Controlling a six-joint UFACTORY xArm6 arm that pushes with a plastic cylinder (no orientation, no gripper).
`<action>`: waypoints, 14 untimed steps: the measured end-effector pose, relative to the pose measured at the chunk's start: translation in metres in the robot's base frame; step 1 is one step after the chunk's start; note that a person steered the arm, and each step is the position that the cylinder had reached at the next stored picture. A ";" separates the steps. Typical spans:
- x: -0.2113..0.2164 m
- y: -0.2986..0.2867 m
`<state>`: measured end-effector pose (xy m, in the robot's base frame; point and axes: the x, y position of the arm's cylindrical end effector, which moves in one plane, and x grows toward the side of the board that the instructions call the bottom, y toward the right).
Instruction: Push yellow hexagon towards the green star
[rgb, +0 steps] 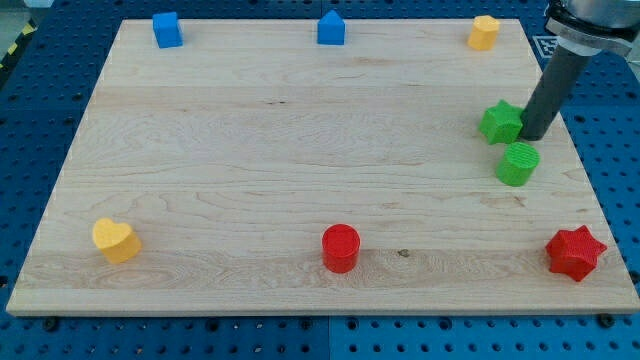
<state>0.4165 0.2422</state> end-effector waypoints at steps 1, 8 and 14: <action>0.000 -0.003; -0.212 0.024; -0.155 -0.026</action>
<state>0.2616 0.2164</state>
